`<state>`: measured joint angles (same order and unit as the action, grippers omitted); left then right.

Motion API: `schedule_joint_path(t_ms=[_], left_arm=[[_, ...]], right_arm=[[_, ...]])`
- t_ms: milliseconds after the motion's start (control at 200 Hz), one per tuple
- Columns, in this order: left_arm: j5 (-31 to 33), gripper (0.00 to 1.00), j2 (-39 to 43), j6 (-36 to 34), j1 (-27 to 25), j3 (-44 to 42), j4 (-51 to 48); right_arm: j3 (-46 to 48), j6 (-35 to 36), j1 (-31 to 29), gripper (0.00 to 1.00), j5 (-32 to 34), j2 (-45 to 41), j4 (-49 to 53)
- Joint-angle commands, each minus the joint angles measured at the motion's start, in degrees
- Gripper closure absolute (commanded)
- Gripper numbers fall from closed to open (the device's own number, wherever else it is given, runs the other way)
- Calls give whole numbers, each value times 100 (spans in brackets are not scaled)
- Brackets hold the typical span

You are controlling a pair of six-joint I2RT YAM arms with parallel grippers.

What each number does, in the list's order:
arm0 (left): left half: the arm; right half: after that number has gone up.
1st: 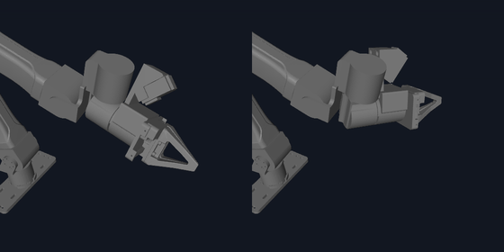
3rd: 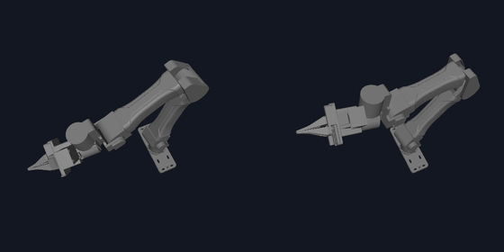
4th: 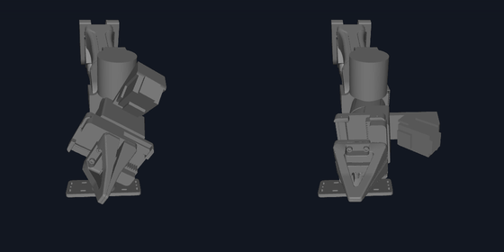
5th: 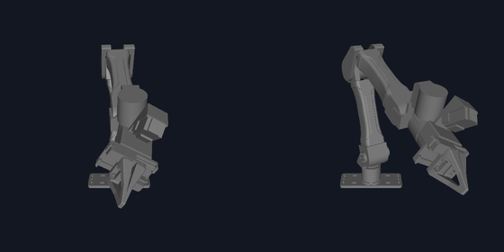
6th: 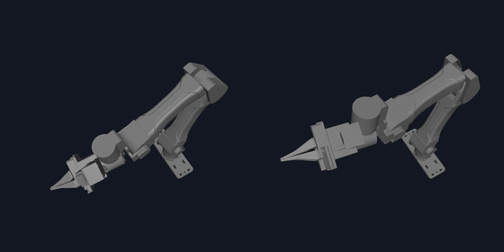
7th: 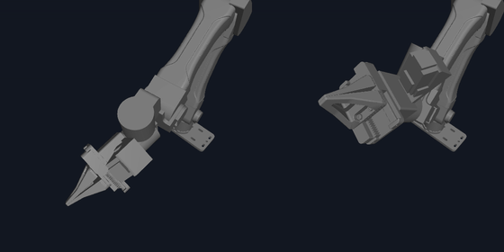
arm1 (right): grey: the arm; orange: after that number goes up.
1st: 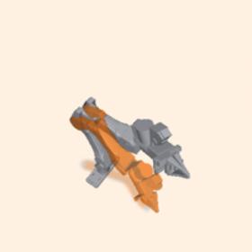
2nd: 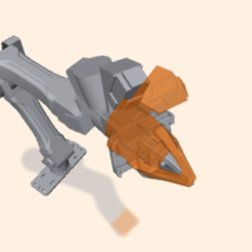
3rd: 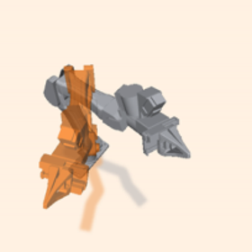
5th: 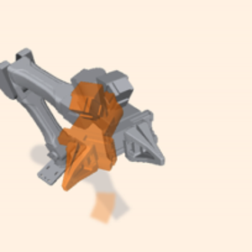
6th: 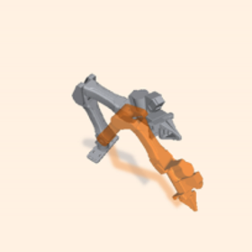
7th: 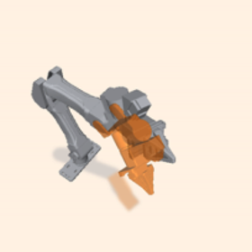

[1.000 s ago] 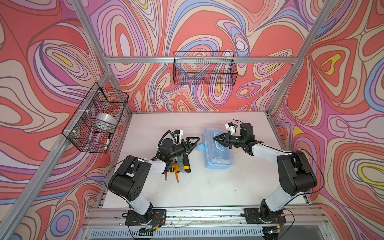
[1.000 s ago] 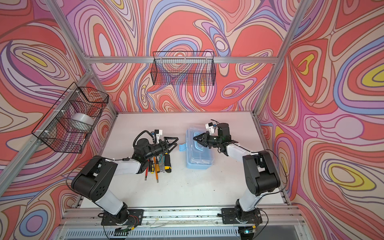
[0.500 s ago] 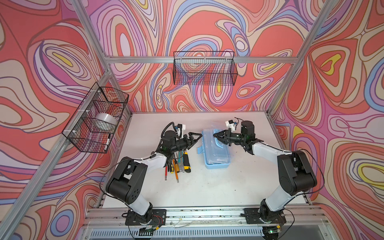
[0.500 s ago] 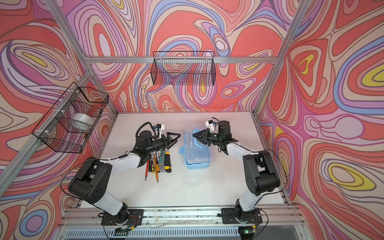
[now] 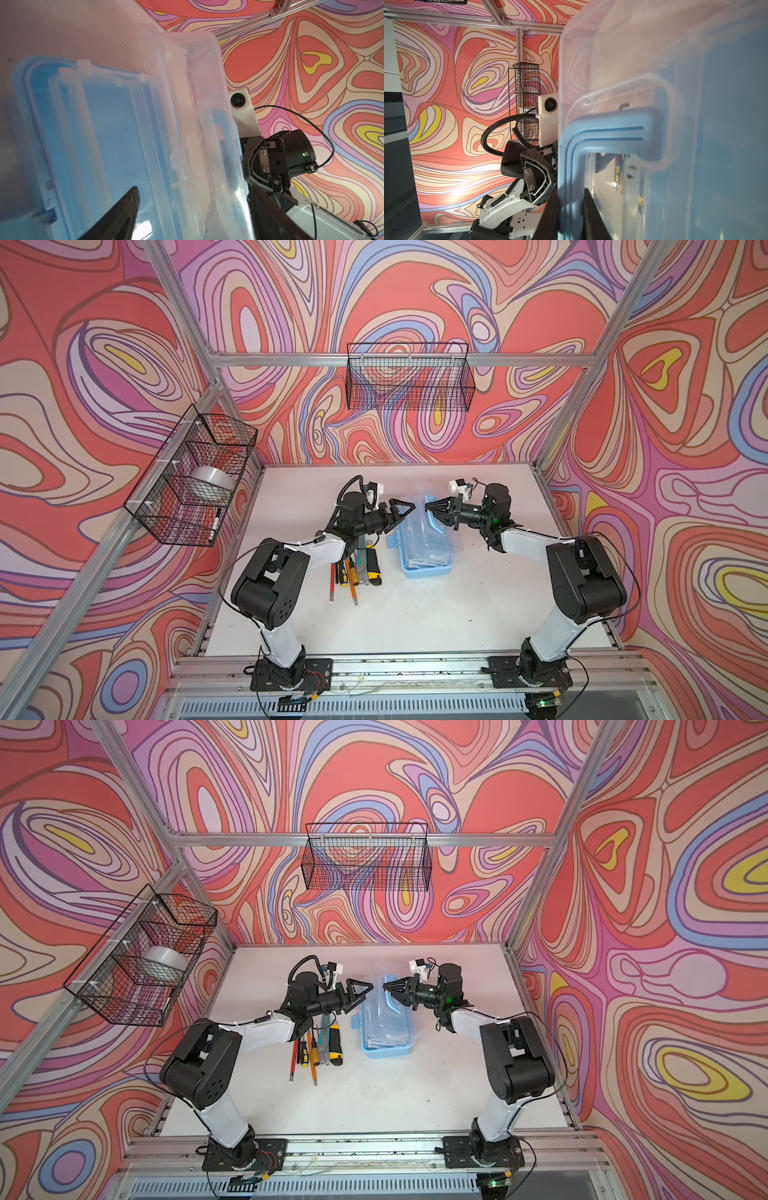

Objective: Pack the tool kit

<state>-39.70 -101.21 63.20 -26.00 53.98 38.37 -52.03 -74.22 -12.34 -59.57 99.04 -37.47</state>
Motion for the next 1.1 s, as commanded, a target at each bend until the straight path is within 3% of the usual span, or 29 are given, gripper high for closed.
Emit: schedule_joint_path(t_ms=[0,220,345,401,446,491,601,836,1097], left_arm=[[-124,19,-216,73,-87,290,163],[-107,19,-346,37,-166,651,68],[-140,19,-441,80,-244,848,27],[-152,19,-444,77,-280,911,-13],[-136,19,-433,76,-300,946,-43],[-125,19,-418,53,-330,1002,-102],[-99,20,-371,12,-372,1106,-197],[-44,19,-312,-230,-523,1464,-684],[11,19,-389,-344,-711,1787,-999]], right_arm=[[60,-60,5,100,-160,-11,-494],[-128,1482,10,100,149,-325,1559],[-176,1899,17,100,300,-474,2124],[-201,2113,13,87,428,-565,2416],[-211,2269,19,66,568,-665,2635],[-237,2441,17,52,749,-771,2918],[-281,2712,29,32,967,-972,3297],[-326,2974,107,27,1299,-1435,3976],[-756,3923,249,27,2846,-2340,5979]])
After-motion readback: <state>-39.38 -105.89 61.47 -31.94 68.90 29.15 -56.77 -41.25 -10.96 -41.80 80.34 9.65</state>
